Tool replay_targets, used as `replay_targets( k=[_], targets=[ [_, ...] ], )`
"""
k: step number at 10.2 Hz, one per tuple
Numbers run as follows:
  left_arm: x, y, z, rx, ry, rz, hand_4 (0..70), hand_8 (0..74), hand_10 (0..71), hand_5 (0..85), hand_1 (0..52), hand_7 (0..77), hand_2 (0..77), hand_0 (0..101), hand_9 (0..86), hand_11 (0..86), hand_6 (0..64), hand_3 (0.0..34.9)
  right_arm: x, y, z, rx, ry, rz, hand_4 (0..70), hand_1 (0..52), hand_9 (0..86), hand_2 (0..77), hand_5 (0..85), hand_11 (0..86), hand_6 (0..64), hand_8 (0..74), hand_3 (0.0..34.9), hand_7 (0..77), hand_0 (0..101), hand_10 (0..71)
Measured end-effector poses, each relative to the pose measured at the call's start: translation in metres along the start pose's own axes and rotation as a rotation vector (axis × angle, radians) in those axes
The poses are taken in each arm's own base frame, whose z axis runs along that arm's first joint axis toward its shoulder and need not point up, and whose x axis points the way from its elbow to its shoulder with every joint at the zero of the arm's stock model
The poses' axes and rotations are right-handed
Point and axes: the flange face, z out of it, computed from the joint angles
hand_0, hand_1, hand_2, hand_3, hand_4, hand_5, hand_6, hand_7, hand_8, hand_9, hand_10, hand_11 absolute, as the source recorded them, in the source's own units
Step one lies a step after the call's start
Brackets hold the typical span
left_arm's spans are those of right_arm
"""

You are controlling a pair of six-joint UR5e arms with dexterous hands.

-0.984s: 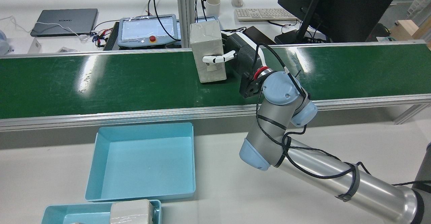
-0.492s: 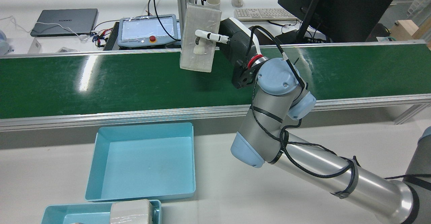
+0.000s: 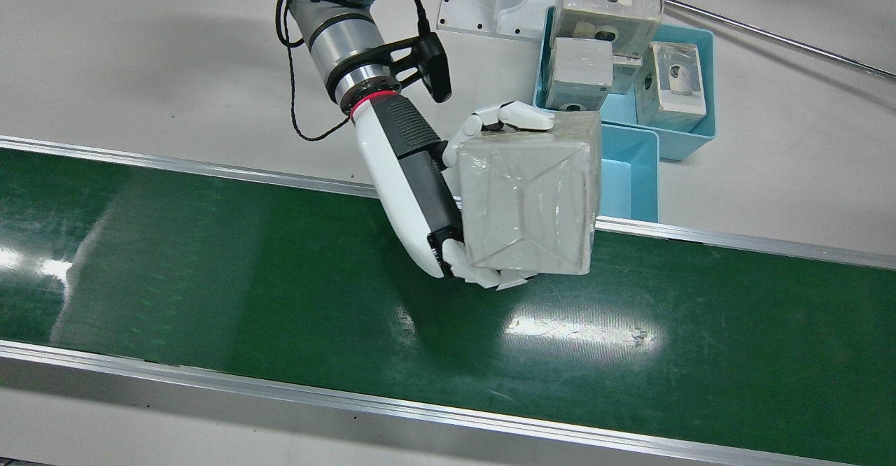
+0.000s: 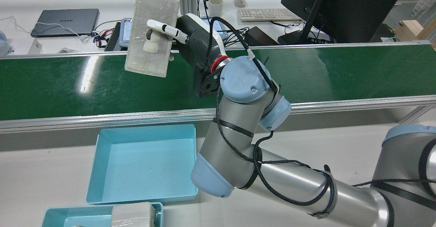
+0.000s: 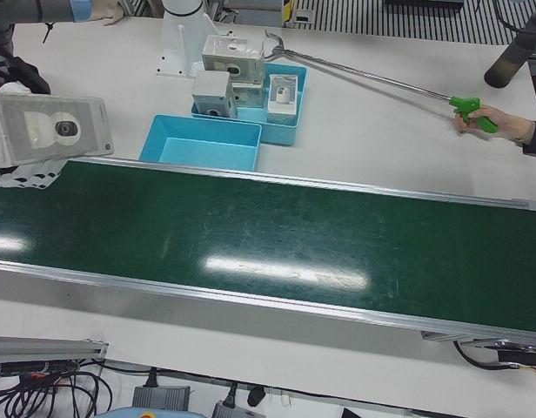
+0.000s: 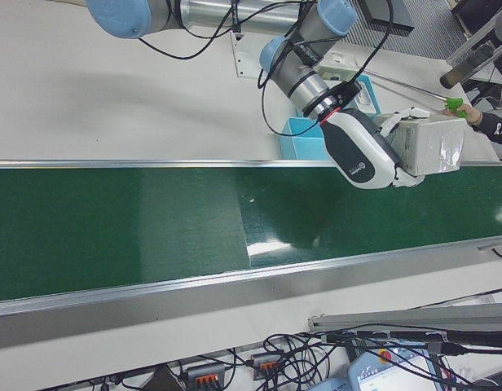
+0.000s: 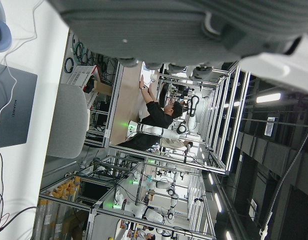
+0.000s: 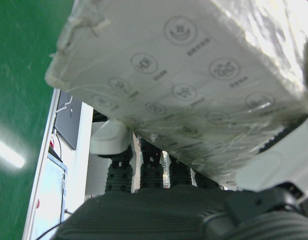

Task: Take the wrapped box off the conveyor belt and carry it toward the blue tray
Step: 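Carry the box toward the robot, over the blue tray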

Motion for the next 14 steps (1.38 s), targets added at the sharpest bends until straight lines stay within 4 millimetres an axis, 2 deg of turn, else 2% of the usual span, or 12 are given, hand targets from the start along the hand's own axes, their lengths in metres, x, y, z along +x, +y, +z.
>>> replay_targets(
  k=[1,3,5,8,9,10,12,14],
  targets=[
    [0.000,0.000,0.000,0.000,0.000,0.000,0.0,0.5,0.5,1.1,0.0,0.5,1.1,0,0.5,0.5,0.5,0.0,0.021,0.018,-0.001,0.004,0.035,0.015,24.5,1.1,39.3,36.5,50.7,69.3,42.5,63.3,0.0,39.3,41,67.6],
    [0.000,0.000,0.000,0.000,0.000,0.000,0.0,0.5,0.0,1.1,0.0,0.5,1.1,0,0.0,0.5,0.5,0.0,0.062,0.042,-0.006,0.009,0.107,0.062,25.1,1.1,39.3,36.5,51.3,69.8,43.1,64.9,0.0,39.8,44,70.4],
    [0.000,0.000,0.000,0.000,0.000,0.000,0.0,0.5,0.5,1.1,0.0,0.5,1.1,0,0.5,0.5,0.5,0.0,0.095,0.049,-0.012,0.018,0.159,0.093,25.6,0.5,39.3,37.6,51.3,70.9,43.6,64.9,0.0,39.8,45,68.2],
    [0.000,0.000,0.000,0.000,0.000,0.000,0.0,0.5,0.5,1.1,0.0,0.5,1.1,0,0.5,0.5,0.5,0.0,0.144,0.045,-0.014,0.057,0.225,0.101,26.7,0.0,39.3,37.6,51.8,71.4,43.6,64.9,0.0,39.8,46,68.2],
    [0.000,0.000,0.000,0.000,0.000,0.000,0.0,0.5,0.5,1.1,0.0,0.5,0.5,0,0.5,0.5,0.5,0.0,0.162,0.045,-0.013,0.070,0.249,0.102,27.8,0.0,39.3,37.6,52.9,73.6,43.6,64.9,0.0,39.8,48,66.0],
    [0.000,0.000,0.000,0.000,0.000,0.000,0.0,0.5,0.5,1.1,0.0,0.5,1.1,0,0.5,0.5,0.5,0.0,0.179,0.044,-0.013,0.075,0.271,0.107,27.8,0.0,38.2,37.6,52.9,73.6,48.0,67.6,0.0,37.6,48,66.0],
    [0.000,0.000,0.000,0.000,0.000,0.000,0.0,0.5,0.5,1.1,0.0,0.5,0.5,0,0.5,0.5,0.5,0.0,0.201,0.042,-0.012,0.054,0.298,0.129,27.8,0.0,38.2,37.6,53.5,73.6,48.0,67.6,0.0,37.6,48,61.6],
    [0.000,0.000,0.000,0.000,0.000,0.000,0.0,0.5,0.5,1.1,0.0,0.5,1.1,0,0.5,0.5,0.5,0.0,0.212,0.043,-0.012,0.029,0.314,0.147,27.8,0.0,38.2,37.6,53.5,72.0,48.0,67.6,0.0,38.2,48,48.5]
  ],
)
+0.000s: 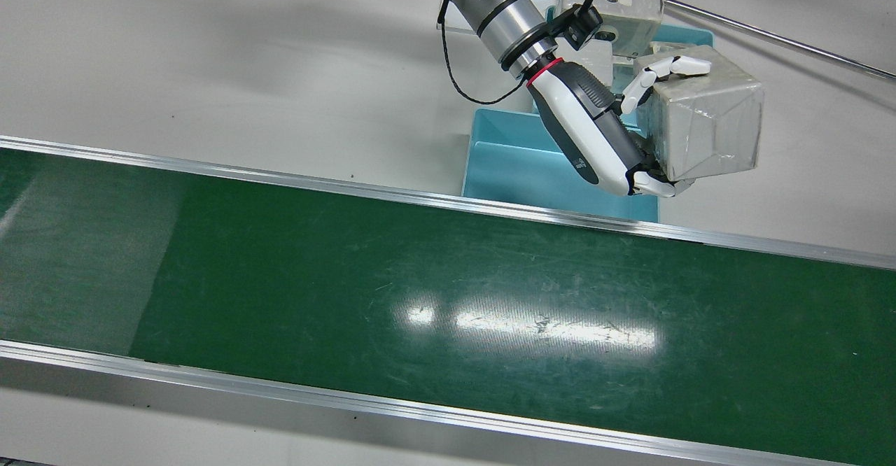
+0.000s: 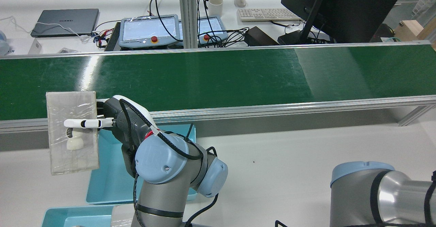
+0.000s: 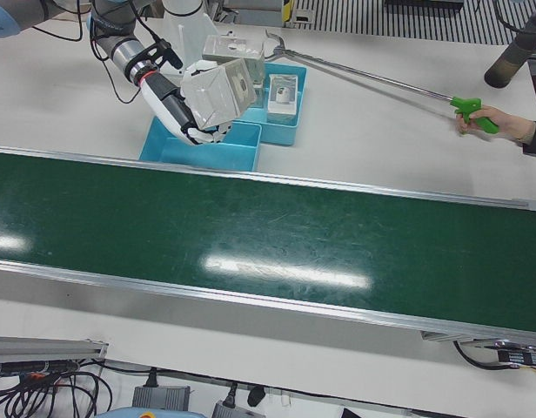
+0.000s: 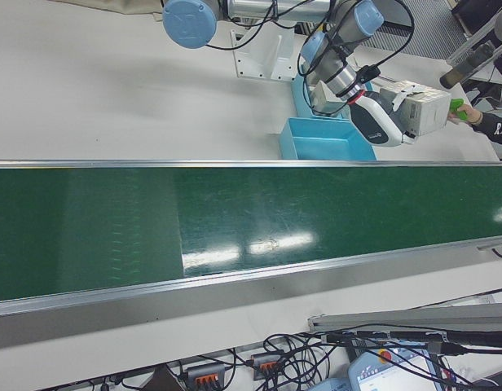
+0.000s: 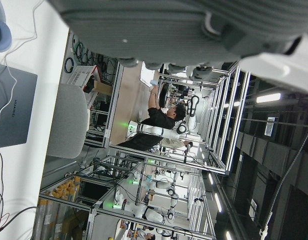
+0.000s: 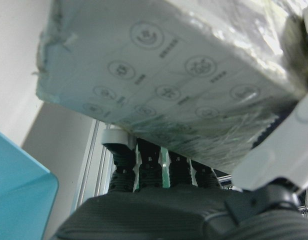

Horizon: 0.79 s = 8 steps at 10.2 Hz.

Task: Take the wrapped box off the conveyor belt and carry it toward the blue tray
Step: 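Carry the box toward the robot, over the blue tray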

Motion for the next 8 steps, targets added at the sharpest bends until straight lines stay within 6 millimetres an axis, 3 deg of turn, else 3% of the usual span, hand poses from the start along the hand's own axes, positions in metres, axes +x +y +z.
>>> replay_targets(
  k=[1,2,3,4,5,6,7,8],
  targets=[
    [0.000,0.000,0.000,0.000,0.000,0.000,0.0,0.5,0.5,1.1,0.0,0.5,1.1,0,0.5,0.5,0.5,0.0,0.003,0.003,0.002,-0.016,0.013,0.007,27.8,0.0,38.2,37.6,53.5,72.0,48.0,67.6,0.0,38.2,48,48.5],
    [0.000,0.000,0.000,0.000,0.000,0.000,0.0,0.5,0.5,1.1,0.0,0.5,0.5,0,0.5,0.5,0.5,0.0,0.004,0.007,0.004,-0.036,0.024,0.015,27.8,0.0,38.7,37.6,53.5,18.5,40.9,67.1,0.0,42.5,49,21.3],
    [0.000,0.000,0.000,0.000,0.000,0.000,0.0,0.5,0.5,1.1,0.0,0.5,1.1,0,0.5,0.5,0.5,0.0,0.006,0.013,0.006,-0.055,0.031,0.022,26.7,1.6,33.8,26.7,53.5,0.5,25.6,56.2,0.0,32.2,48,0.0],
    [0.000,0.000,0.000,0.000,0.000,0.000,0.0,0.5,0.5,1.1,0.0,0.5,1.1,0,0.5,0.5,0.5,0.0,0.007,0.019,0.008,-0.071,0.039,0.027,26.7,1.6,33.8,26.7,53.5,0.5,25.6,56.2,0.0,32.2,48,0.0],
    [0.000,0.000,0.000,0.000,0.000,0.000,0.0,0.5,0.5,1.1,0.0,0.5,1.1,0,0.5,0.5,0.5,0.0,0.008,0.023,0.009,-0.080,0.045,0.031,22.4,7.1,30.0,16.4,52.9,0.5,16.9,49.1,0.0,22.9,48,0.0],
    [0.000,0.000,0.000,0.000,0.000,0.000,0.0,0.5,0.5,1.1,0.0,0.5,1.1,0,0.5,0.5,0.5,0.0,0.008,0.026,0.009,-0.086,0.049,0.034,9.3,19.1,10.4,1.6,43.6,0.5,0.5,32.7,0.0,2.2,48,0.0],
    [0.000,0.000,0.000,0.000,0.000,0.000,0.0,0.5,0.5,1.1,0.0,0.5,1.1,0,0.5,0.5,0.5,0.0,0.008,0.027,0.009,-0.090,0.051,0.036,9.3,6.5,10.4,1.6,43.6,0.5,0.5,32.7,0.0,2.2,48,0.0],
    [0.000,0.000,0.000,0.000,0.000,0.000,0.0,0.5,0.5,1.1,0.0,0.5,0.5,0,0.5,0.5,0.5,0.0,0.008,0.029,0.009,-0.093,0.052,0.038,9.3,6.5,10.4,1.6,43.6,0.5,0.5,32.7,0.0,2.2,48,0.0]
  ],
)
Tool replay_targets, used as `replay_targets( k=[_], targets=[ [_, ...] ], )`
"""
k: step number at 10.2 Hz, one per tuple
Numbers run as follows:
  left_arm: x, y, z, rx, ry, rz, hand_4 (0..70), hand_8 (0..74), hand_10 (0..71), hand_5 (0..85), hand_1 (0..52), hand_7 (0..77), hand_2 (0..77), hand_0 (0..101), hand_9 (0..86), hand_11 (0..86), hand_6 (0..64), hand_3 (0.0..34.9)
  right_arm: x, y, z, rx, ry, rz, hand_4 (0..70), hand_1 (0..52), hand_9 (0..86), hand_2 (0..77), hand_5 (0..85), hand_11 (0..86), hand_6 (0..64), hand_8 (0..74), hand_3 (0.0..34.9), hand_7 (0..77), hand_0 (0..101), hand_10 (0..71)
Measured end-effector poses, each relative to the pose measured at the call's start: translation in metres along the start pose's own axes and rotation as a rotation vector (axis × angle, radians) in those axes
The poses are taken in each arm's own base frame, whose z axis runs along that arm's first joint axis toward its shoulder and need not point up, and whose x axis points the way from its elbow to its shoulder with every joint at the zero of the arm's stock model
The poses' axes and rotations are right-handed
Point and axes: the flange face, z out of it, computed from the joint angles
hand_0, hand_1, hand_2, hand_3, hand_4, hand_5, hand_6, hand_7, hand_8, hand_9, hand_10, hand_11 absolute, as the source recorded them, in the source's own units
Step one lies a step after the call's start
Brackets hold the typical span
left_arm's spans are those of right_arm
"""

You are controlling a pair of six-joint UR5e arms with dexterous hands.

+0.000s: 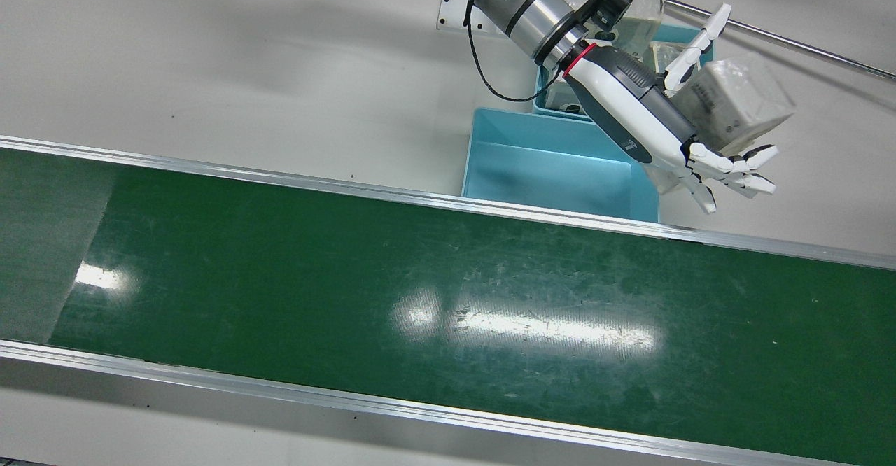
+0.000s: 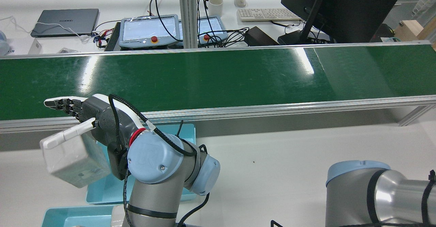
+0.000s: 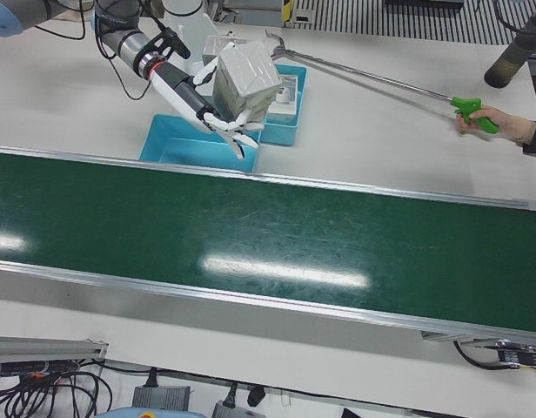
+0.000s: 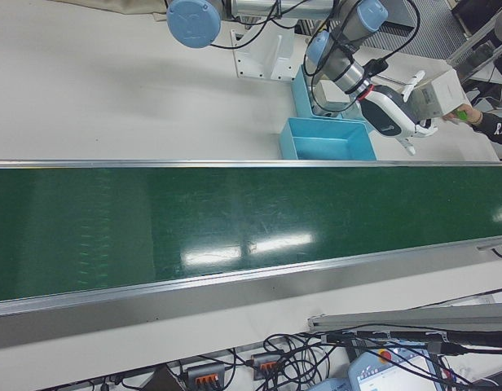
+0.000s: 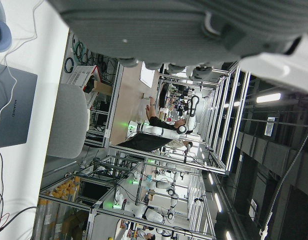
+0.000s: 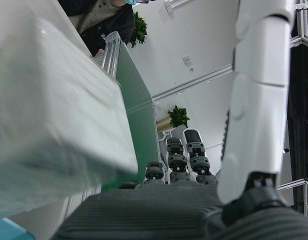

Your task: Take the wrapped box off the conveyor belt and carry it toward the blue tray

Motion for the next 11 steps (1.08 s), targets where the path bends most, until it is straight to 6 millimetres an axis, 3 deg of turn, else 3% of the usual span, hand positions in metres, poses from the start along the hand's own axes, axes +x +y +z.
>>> replay_targets(
  k=[1,2,3,5,6,7,8,9,11],
  targets=[
    [0.000,0.000,0.000,0.000,0.000,0.000,0.0,0.5,0.5,1.1,0.0,0.5,0.5,0,0.5,0.5,0.5,0.0,0.000,0.001,0.000,-0.003,0.000,0.002,12.0,9.3,1.6,1.6,10.9,0.5,4.9,10.4,0.0,7.1,48,0.0],
    [0.000,0.000,0.000,0.000,0.000,0.000,0.0,0.5,0.5,1.1,0.0,0.5,1.1,0,0.5,0.5,0.5,0.0,0.000,0.003,0.000,-0.006,0.000,0.004,12.0,9.3,1.1,1.6,10.9,0.5,4.9,0.0,0.0,7.1,48,0.0],
    [0.000,0.000,0.000,0.000,0.000,0.000,0.0,0.5,0.5,1.1,0.0,0.5,1.1,0,0.5,0.5,0.5,0.0,-0.001,0.004,-0.001,-0.008,0.000,0.006,10.9,9.3,1.1,1.6,19.1,0.5,4.9,0.0,0.0,7.1,48,0.0],
    [0.000,0.000,0.000,0.000,0.000,0.000,0.0,0.5,0.5,1.1,0.0,0.5,1.1,0,0.0,0.5,0.5,0.0,-0.008,0.003,-0.007,-0.018,-0.023,0.021,10.9,9.3,1.1,1.6,19.1,0.5,4.9,0.0,0.0,7.1,48,0.0],
    [0.000,0.000,0.000,0.000,0.000,0.000,0.0,0.5,0.5,1.1,0.0,0.5,0.5,0,0.5,0.5,0.5,0.0,-0.021,-0.004,-0.023,-0.026,-0.079,0.025,11.5,9.8,1.1,1.6,19.1,0.5,2.2,0.0,0.0,7.6,48,0.0],
    [0.000,0.000,0.000,0.000,0.000,0.000,0.0,0.5,0.5,1.1,0.0,0.5,0.5,0,0.5,0.5,0.5,0.0,-0.037,-0.014,-0.047,-0.035,-0.160,0.024,11.5,9.8,1.1,1.6,19.1,0.5,2.2,0.0,0.0,7.6,48,0.0],
    [0.000,0.000,0.000,0.000,0.000,0.000,0.0,0.5,0.5,1.1,0.0,0.5,0.5,0,0.5,0.5,0.5,0.0,-0.061,-0.026,-0.075,-0.040,-0.246,0.013,11.5,10.9,1.1,1.6,23.5,0.5,6.5,0.0,0.0,12.5,48,0.0],
    [0.000,0.000,0.000,0.000,0.000,0.000,0.0,0.5,0.5,1.1,0.0,0.5,1.1,0,0.5,0.5,0.5,0.0,-0.091,-0.037,-0.098,-0.037,-0.321,-0.014,11.5,10.9,1.1,1.6,23.5,0.5,6.5,0.0,0.0,12.5,48,0.0],
    [0.000,0.000,0.000,0.000,0.000,0.000,0.0,0.5,0.5,1.1,0.0,0.5,0.5,0,0.5,0.5,0.5,0.0,-0.139,-0.060,-0.131,-0.010,-0.417,-0.070,12.5,13.1,1.1,1.6,28.4,0.5,7.6,0.0,0.1,14.2,48,0.0]
  ],
)
